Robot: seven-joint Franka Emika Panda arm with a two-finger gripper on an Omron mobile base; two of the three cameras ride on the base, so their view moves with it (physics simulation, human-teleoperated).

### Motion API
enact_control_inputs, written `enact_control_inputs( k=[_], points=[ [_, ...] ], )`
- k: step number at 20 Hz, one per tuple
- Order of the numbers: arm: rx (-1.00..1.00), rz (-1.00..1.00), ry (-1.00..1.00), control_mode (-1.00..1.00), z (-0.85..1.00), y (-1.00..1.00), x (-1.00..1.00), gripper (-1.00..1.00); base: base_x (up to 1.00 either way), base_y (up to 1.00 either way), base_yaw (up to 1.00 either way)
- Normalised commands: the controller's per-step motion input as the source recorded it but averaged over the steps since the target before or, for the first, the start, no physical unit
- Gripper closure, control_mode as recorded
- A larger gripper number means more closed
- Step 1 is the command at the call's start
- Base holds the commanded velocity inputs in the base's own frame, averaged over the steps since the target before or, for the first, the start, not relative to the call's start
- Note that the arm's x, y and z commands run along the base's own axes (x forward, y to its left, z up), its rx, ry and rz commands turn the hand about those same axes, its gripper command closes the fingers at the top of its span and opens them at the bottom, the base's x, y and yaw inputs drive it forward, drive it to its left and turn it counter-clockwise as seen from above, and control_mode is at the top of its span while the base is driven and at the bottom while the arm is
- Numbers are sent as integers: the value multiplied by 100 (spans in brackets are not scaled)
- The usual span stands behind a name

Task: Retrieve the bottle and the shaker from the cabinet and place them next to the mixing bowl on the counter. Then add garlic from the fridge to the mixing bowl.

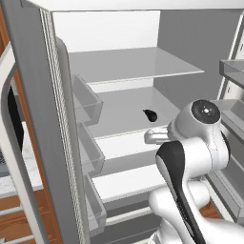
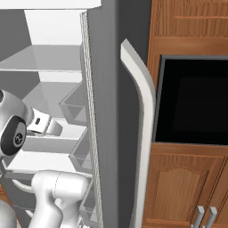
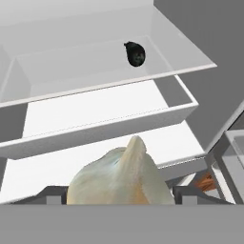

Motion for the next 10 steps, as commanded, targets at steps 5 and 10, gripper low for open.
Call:
enact_control_inputs(
  k=[5, 10],
  points=[
    [0, 0, 1, 100, -6, 0, -12, 100, -9, 0, 0],
    [0, 0, 0, 100, 0, 0, 0, 100, -62, 7, 0]
  ],
)
